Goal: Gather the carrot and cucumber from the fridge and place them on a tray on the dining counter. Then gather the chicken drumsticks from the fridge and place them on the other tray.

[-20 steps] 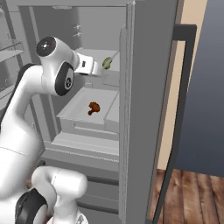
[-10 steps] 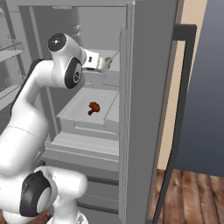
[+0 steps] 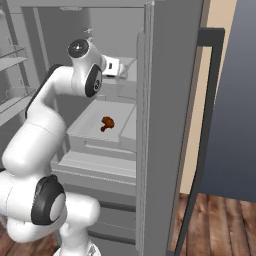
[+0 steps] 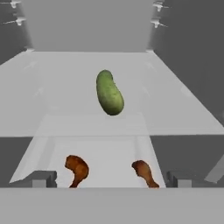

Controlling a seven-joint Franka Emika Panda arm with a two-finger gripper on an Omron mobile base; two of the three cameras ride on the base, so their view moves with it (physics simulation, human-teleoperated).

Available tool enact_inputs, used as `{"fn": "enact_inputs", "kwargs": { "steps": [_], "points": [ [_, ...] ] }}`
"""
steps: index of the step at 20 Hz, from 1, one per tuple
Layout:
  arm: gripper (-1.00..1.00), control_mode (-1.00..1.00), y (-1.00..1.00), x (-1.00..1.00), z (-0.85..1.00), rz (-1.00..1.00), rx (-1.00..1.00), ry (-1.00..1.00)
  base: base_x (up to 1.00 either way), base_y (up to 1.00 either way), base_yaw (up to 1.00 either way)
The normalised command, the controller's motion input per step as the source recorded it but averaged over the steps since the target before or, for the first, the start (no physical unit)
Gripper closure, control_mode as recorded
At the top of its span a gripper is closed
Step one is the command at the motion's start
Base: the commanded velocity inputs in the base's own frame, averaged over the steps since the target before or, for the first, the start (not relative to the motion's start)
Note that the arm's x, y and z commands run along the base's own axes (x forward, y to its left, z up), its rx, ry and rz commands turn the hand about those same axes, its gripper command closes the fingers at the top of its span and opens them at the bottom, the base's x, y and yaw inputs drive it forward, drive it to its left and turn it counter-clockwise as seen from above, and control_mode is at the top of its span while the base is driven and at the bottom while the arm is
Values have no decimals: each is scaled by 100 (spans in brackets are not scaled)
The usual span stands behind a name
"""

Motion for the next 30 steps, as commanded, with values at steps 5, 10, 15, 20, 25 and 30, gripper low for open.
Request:
{"fn": "enact_inputs", "kwargs": {
  "steps": [5, 10, 15, 20, 25, 30],
  "points": [
    [-100, -100, -6, 45, -6, 5, 0, 0, 0, 0, 0],
    [-100, -100, -6, 40, -2, 3, 0, 0, 0, 0, 0],
    [-100, -100, 0, 39, -12, 1, 0, 2, 0, 0, 0],
    [-100, -100, 0, 38, -8, 1, 0, 1, 0, 0, 0],
    [-100, -100, -7, 39, 0, 2, 0, 0, 0, 0, 0],
    [-100, -100, -6, 37, -8, 1, 0, 0, 0, 0, 0]
  ]
}}
